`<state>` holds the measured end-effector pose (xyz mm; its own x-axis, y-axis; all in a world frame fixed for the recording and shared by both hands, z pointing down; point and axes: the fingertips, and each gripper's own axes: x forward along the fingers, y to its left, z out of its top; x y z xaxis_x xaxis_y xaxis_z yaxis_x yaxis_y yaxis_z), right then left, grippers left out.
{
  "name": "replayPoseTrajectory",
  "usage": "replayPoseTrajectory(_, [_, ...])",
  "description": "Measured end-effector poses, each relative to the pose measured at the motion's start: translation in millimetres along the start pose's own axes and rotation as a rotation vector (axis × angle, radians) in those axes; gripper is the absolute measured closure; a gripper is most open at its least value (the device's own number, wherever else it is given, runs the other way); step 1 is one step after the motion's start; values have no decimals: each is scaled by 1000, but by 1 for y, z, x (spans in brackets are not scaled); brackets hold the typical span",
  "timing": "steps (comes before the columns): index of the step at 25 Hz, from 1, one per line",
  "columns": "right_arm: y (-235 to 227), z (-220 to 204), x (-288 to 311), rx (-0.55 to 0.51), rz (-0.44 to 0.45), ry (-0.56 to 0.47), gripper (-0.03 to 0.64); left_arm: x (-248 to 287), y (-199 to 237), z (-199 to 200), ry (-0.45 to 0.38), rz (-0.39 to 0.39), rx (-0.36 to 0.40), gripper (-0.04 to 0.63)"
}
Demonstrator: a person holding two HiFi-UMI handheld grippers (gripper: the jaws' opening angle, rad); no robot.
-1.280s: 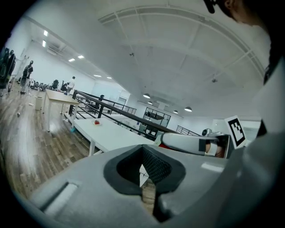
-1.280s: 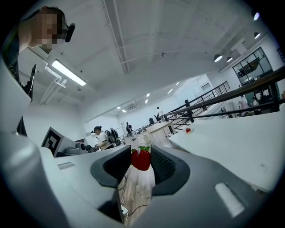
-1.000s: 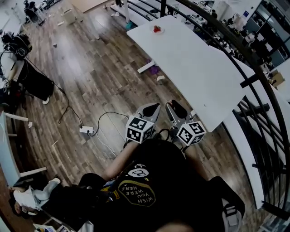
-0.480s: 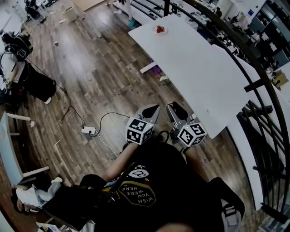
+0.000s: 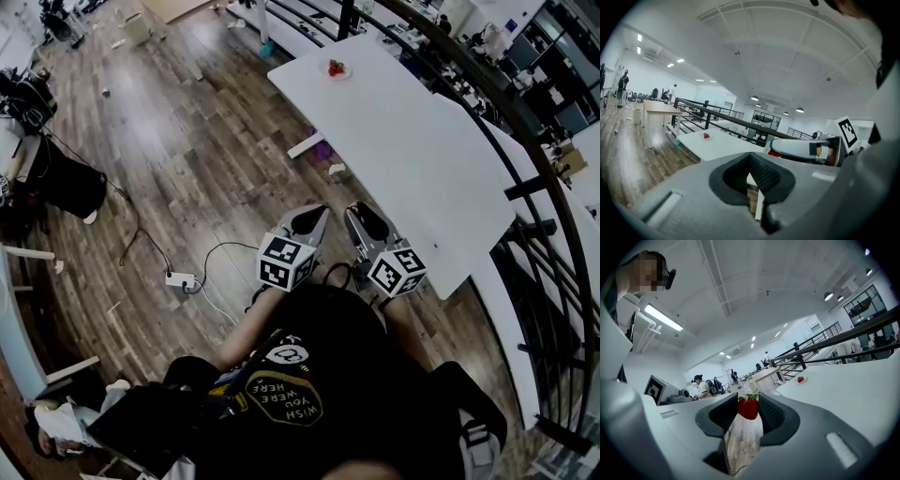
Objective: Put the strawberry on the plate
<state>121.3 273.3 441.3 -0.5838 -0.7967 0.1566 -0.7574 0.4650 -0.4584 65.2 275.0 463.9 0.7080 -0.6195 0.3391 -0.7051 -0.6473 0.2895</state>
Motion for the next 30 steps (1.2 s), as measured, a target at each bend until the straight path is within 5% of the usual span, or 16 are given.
replayPoseTrajectory(14, [-12,-4,68,12,-63,47,474,-8,77,-6,31,3,-90,594])
replayPoseTrajectory(30, [-24,23,158,1,95,78,474,43,132,45,-2,59,-70,594])
